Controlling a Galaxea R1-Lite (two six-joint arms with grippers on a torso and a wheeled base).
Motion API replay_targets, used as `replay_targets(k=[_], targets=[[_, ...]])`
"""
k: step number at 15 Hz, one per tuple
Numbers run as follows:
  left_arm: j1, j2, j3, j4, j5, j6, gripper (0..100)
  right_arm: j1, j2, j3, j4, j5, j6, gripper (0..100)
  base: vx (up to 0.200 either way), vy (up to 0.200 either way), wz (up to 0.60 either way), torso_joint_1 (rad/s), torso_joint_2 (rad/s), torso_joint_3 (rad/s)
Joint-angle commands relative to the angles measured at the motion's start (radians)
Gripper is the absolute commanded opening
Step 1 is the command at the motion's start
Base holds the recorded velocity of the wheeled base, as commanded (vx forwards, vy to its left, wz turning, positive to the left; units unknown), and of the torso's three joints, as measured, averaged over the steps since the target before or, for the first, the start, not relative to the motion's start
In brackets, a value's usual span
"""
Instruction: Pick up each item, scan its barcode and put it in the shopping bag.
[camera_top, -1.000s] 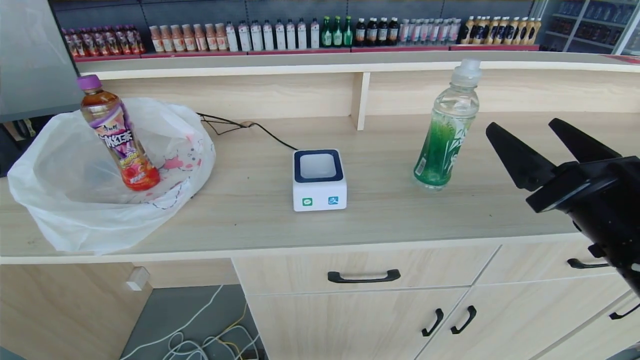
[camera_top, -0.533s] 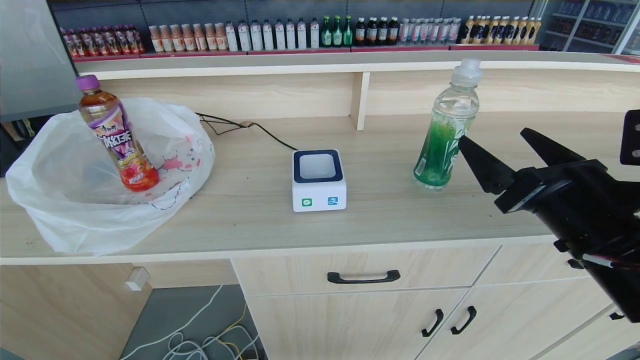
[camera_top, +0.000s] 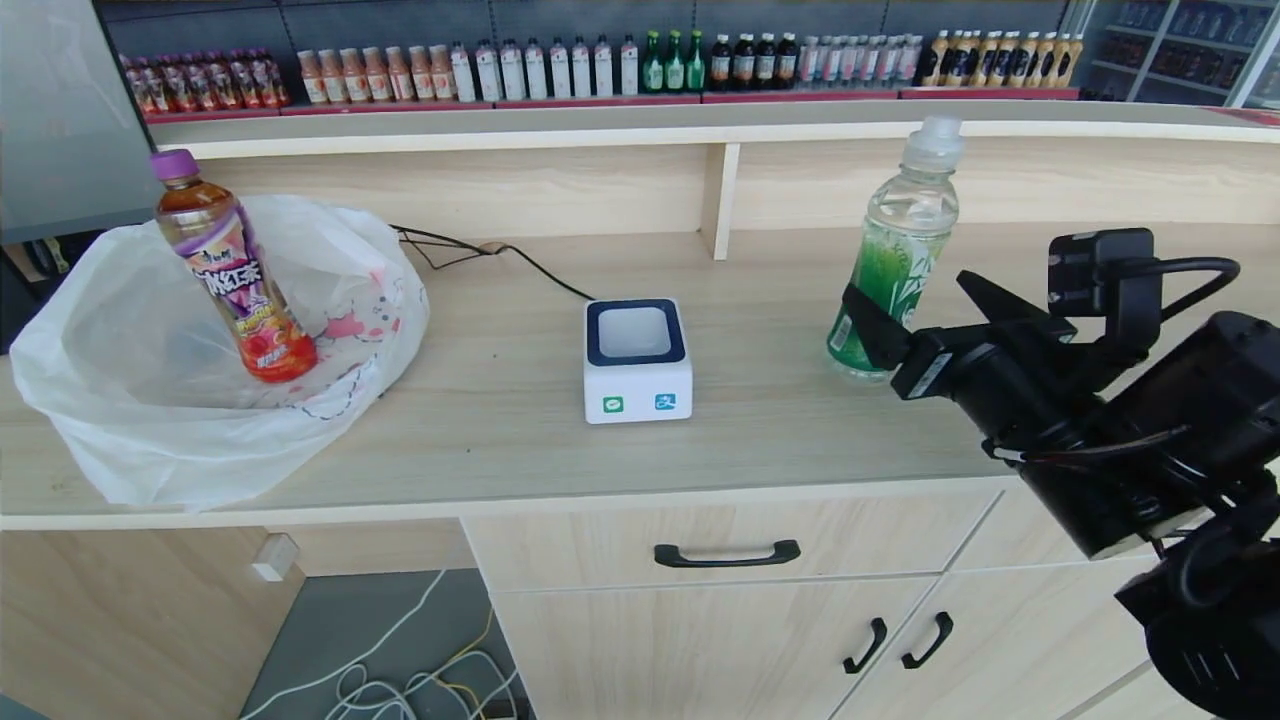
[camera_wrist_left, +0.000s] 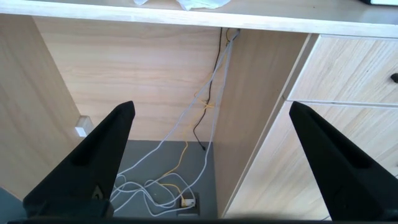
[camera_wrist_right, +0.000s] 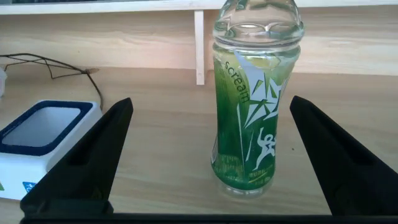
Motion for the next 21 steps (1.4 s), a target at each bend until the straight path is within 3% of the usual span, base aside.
replay_targets(k=[1,9,14,21], targets=[[0.0,0.0,0.0,0.0,0.0,0.0,100,-0.036,0.061,-0.023,-0.004,0.01,-0.019,100,0.0,0.0,0.0,0.0,0.0,0.0],[0.0,0.0,0.0,0.0,0.0,0.0,100,-0.099,0.11,-0.068,0.013,0.056,-0.012,100,0.0,0.0,0.0,0.0,0.0,0.0],[0.0,0.0,0.0,0.0,0.0,0.0,100,-0.094,0.099,-0.223,0.192,0.056,-0.002,100,0.0,0.0,0.0,0.0,0.0,0.0],[0.0,0.0,0.0,0.0,0.0,0.0,100,-0.1,0.105,-0.252,0.276,0.056,0.022,100,0.0,0.0,0.0,0.0,0.0,0.0]])
